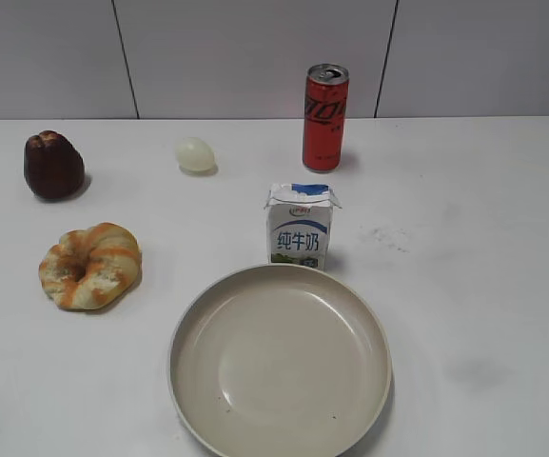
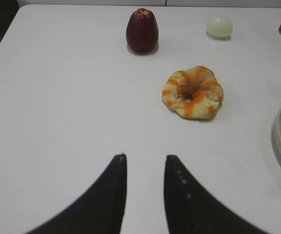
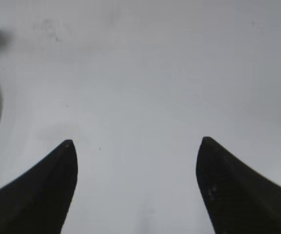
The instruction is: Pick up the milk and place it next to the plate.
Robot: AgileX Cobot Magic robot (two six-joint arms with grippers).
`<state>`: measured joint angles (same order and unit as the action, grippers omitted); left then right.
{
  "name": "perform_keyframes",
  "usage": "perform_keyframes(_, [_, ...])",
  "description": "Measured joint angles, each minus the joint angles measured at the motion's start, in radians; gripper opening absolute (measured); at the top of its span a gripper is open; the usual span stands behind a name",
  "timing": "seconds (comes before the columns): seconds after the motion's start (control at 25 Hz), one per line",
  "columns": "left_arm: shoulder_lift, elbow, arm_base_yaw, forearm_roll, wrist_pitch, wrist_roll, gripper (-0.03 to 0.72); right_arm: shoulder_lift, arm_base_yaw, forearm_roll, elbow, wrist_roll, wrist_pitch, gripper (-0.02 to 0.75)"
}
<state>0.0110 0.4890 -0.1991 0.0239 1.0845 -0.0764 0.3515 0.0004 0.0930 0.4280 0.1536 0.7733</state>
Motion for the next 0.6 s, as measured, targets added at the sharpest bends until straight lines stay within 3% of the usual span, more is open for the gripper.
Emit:
perform_keyframes(0.24, [0.000,0.000,0.000,0.000,0.000,0.000,0.209,-0.115,0.000,0.003,0.001,-0.001,0.005,0.573])
perform_keyframes(0.6, [0.000,0.000,0.000,0.000,0.000,0.000,0.209,-0.142,0.000,0.004,0.001,-0.001,0.157,0.573])
